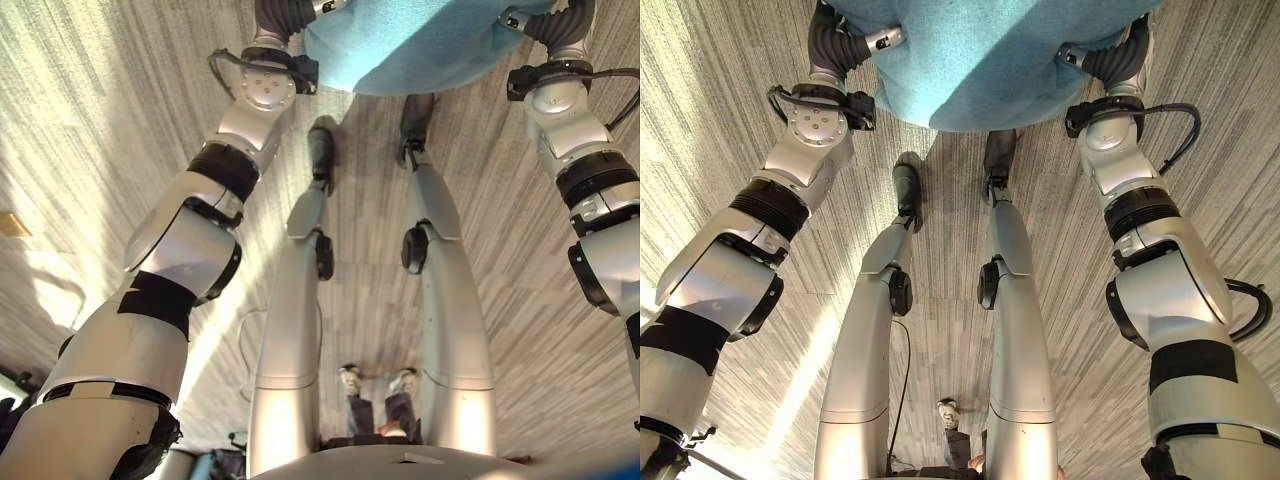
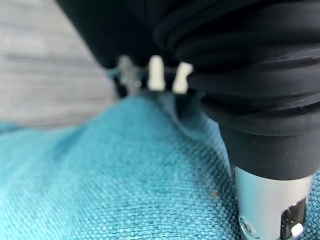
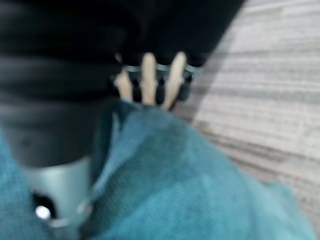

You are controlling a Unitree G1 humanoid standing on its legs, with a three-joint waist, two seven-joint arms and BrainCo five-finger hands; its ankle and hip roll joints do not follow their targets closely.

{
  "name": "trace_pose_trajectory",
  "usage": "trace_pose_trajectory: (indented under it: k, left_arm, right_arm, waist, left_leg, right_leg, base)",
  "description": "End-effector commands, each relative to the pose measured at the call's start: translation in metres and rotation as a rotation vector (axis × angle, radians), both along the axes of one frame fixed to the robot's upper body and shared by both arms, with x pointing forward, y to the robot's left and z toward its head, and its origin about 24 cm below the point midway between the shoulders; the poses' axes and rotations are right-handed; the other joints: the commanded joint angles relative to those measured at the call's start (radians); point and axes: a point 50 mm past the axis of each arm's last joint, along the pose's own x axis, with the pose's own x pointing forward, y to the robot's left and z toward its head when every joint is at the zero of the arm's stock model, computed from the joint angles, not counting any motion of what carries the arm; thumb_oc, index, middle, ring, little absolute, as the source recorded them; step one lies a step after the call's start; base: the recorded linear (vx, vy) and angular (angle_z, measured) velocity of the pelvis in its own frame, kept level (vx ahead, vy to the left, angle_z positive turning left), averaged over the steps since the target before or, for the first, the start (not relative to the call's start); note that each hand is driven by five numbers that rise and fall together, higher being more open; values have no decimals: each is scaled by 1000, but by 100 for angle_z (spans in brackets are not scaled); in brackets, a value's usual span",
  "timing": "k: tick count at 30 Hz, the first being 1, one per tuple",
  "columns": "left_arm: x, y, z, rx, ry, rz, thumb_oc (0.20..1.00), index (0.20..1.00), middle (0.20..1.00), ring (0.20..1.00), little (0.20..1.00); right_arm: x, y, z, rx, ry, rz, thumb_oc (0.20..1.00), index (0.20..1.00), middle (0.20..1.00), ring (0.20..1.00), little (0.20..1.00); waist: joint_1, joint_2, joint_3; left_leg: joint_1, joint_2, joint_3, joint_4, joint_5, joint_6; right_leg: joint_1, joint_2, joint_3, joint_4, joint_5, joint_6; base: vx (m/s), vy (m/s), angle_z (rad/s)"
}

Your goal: Pick up all the scattered cushions and arrange them neatly on the sofa.

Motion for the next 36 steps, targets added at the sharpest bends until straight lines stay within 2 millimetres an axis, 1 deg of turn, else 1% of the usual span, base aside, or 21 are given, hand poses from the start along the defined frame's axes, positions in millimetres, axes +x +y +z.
trace_pose_trajectory:
  k: [1, 3, 4, 5, 6, 7, 8, 10, 14, 16, 17, 21, 24, 26, 27, 28, 29, 30, 32, 33, 36]
  left_arm:
    - [0, -22, -39, 56, 72, -95, 1000, 1000, 1000, 1000, 1000]
    - [0, -23, -37, 47, 65, -101, 1000, 1000, 1000, 1000, 1000]
    - [-2, -26, -29, 26, 41, -118, 1000, 1000, 1000, 1000, 1000]
    - [-4, -28, -25, 9, 27, -132, 1000, 1000, 1000, 1000, 1000]
    - [-5, -29, -21, -7, 11, -146, 1000, 1000, 1000, 1000, 1000]
    - [-9, -31, -15, -36, -12, -174, 325, 325, 325, 325, 325]
    - [-11, -32, -12, -53, -28, -188, 200, 200, 200, 200, 200]
    - [-15, -31, -5, -97, -65, -224, 200, 200, 200, 200, 200]
    - [-21, -26, -4, -166, -96, -253, 200, 200, 200, 200, 200]
    - [-25, -22, -6, -180, -118, -265, 200, 200, 200, 200, 200]
    - [-29, -16, -17, -220, -113, -283, 200, 200, 200, 200, 200]
    - [-37, -12, -30, -274, -123, -310, 200, 200, 200, 200, 200]
    - [-46, -8, -45, -296, -131, -325, 200, 200, 200, 200, 200]
    - [-54, -9, -63, -334, -114, -347, 200, 200, 200, 200, 200]
    - [-57, -7, -71, -354, -103, -356, 200, 200, 200, 200, 200]
    - [-59, -5, -77, -360, -93, -355, 200, 200, 200, 200, 200]
    - [-62, -5, -86, -359, -75, -358, 200, 200, 200, 200, 200]
    - [-70, 0, -107, -338, -39, -354, 200, 200, 200, 200, 200]
    - [-73, 1, -114, -346, -28, -358, 200, 200, 200, 200, 200]
    - [-78, 3, -127, -341, 3, -359, 200, 200, 200, 200, 200]
    - [-89, 5, -149, -341, 57, -359, 200, 200, 200, 200, 200]
  right_arm:
    - [3, 59, 2, -40, -30, 264, 1000, 1000, 1000, 1000, 1000]
    - [2, 67, 5, -35, -40, 301, 1000, 1000, 1000, 1000, 1000]
    - [-1, 86, 11, -11, -60, 399, 1000, 1000, 1000, 1000, 1000]
    - [-3, 95, 14, 2, -76, 446, 533, 533, 533, 533, 533]
    - [-5, 104, 17, 20, -92, 494, 256, 256, 256, 256, 256]
    - [-11, 119, 21, 34, -118, 578, 200, 200, 200, 200, 200]
    - [-15, 128, 22, 32, -134, 620, 200, 200, 200, 200, 200]
    - [-22, 140, 25, 24, -169, 684, 200, 200, 200, 200, 200]
    - [-31, 150, 24, 23, -215, 743, 200, 200, 200, 200, 200]
    - [-35, 149, 24, -19, -234, 740, 200, 200, 200, 200, 200]
    - [-38, 143, 14, -72, -234, 720, 200, 200, 200, 200, 200]
    - [-43, 129, -1, -86, -240, 690, 200, 200, 200, 200, 200]
    - [-48, 110, -23, -58, -237, 649, 200, 200, 200, 200, 200]
    - [-53, 98, -43, -12, -222, 627, 200, 200, 200, 200, 200]
    - [-57, 93, -51, 15, -220, 626, 200, 200, 200, 200, 200]
    - [-60, 89, -58, 18, -212, 621, 200, 200, 200, 200, 200]
    - [-63, 85, -67, 32, -203, 611, 200, 200, 200, 200, 200]
    - [-74, 74, -84, 36, -184, 598, 200, 200, 200, 200, 200]
    - [-78, 72, -93, 48, -172, 596, 200, 200, 200, 200, 200]
    - [-84, 66, -107, 47, -139, 584, 200, 200, 200, 200, 200]
    - [-95, 59, -131, 49, -70, 572, 200, 200, 200, 200, 200]
  waist:
    - [-15, 49, -102]
    - [-13, 48, -102]
    - [-11, 46, -105]
    - [-10, 46, -105]
    - [-9, 45, -107]
    - [-8, 45, -111]
    - [-7, 45, -115]
    - [-7, 45, -130]
    - [-8, 40, -168]
    - [-11, 37, -191]
    - [-14, 38, -214]
    - [-20, 37, -227]
    - [-24, 35, -228]
    - [-30, 32, -228]
    - [-30, 32, -226]
    - [-30, 31, -224]
    - [-32, 31, -230]
    - [-34, 27, -235]
    - [-33, 25, -237]
    - [-36, 22, -250]
    - [-36, 17, -262]
  left_leg:
    - [-34, 18, -113, -90, 101, -78]
    - [-35, 18, -115, -90, 102, -80]
    - [-39, 18, -119, -89, 104, -82]
    - [-39, 18, -120, -87, 104, -82]
    - [-39, 17, -123, -86, 104, -83]
    - [-39, 16, -124, -84, 106, -84]
    - [-39, 16, -124, -85, 107, -84]
    - [-38, 18, -121, -91, 109, -87]
    - [-28, 19, -114, -116, 115, -90]
    - [-19, 20, -108, -132, 118, -92]
    - [46, 23, -106, -170, 122, -97]
    - [173, 26, -108, -245, 130, -107]
    - [305, 29, -118, -332, 142, -122]
    - [425, 29, -122, -384, 144, -127]
    - [460, 28, -120, -408, 177, -127]
    - [502, 26, -120, -419, 178, -128]
    - [561, 30, -123, -439, 154, -132]
    - [667, 28, -117, -469, 179, -129]
    - [714, 29, -116, -487, 181, -131]
    - [780, 32, -113, -504, 179, -130]
    - [912, 41, -107, -553, 182, -131]
  right_leg:
    - [-3, -25, 0, 203, -188, 132]
    - [-3, -23, -2, 203, -188, 132]
    - [-3, -21, -6, 204, -187, 132]
    - [-3, -20, -8, 206, -187, 131]
    - [-3, -19, -10, 208, -187, 132]
    - [-3, -19, -13, 212, -186, 131]
    - [-3, -18, -14, 213, -186, 132]
    - [-3, -19, -17, 210, -183, 133]
    - [-3, -15, -17, 207, -178, 133]
    - [-2, -14, -16, 203, -176, 132]
    - [53, -13, -26, 182, -176, 132]
    - [173, -14, -42, 124, -176, 131]
    - [302, -12, -54, 45, -175, 129]
    - [418, -16, -61, -17, -173, 126]
    - [455, -21, -70, -51, -141, 120]
    - [496, -23, -73, -72, -140, 118]
    - [551, -18, -69, -88, -168, 124]
    - [664, -19, -90, -148, -137, 116]
    - [713, -16, -93, -166, -137, 115]
    - [782, -15, -96, -188, -140, 115]
    - [917, -7, -110, -229, -146, 114]
  base:
    - [0, 0, 0]
    - [0, 0, 0]
    - [0, 0, 0]
    - [-5, -32, 1]
    - [0, 0, 0]
    - [0, 0, 0]
    - [0, 0, 0]
    - [0, 0, 0]
    - [0, 0, 0]
    - [-34, 24, 5]
    - [-50, 11, 5]
    - [-49, -18, 7]
    - [-32, -29, 7]
    - [-45, -33, 4]
    - [-53, -13, 1]
    - [19, -33, -3]
    - [13, -34, 0]
    - [13, -31, 3]
    - [11, -15, 7]
    - [87, -32, 3]
    - [119, -35, 1]
